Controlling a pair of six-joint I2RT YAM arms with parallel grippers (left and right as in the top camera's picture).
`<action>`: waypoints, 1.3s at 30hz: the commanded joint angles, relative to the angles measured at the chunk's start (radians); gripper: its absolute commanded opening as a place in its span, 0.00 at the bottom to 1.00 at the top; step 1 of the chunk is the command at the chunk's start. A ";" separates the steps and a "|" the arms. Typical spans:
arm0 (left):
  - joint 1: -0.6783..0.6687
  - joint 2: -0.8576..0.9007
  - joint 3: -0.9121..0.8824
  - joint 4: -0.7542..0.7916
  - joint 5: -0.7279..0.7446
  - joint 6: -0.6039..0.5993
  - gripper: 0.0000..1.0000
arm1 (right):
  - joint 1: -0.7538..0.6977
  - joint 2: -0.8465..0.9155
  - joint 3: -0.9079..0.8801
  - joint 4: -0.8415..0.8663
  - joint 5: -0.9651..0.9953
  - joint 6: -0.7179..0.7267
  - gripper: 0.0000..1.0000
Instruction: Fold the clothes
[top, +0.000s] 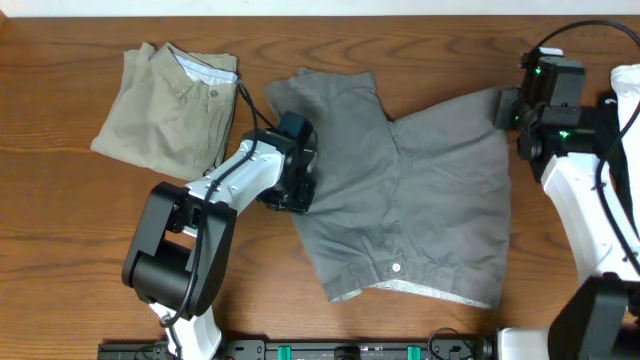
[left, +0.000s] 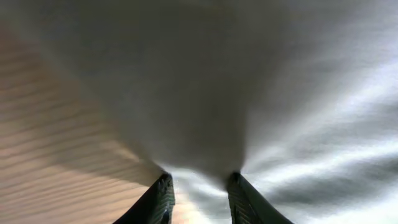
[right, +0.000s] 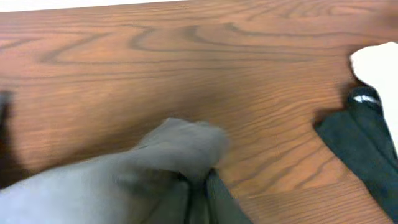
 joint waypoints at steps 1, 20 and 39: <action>0.054 0.066 -0.014 -0.005 -0.193 -0.034 0.32 | -0.033 0.064 0.008 0.025 0.024 -0.010 0.66; 0.190 0.064 0.074 -0.089 -0.191 -0.030 0.32 | -0.187 0.380 0.008 -0.010 -0.327 0.166 0.61; 0.188 0.064 0.074 -0.100 -0.126 -0.030 0.32 | -0.274 0.491 0.251 0.892 -0.913 0.481 0.48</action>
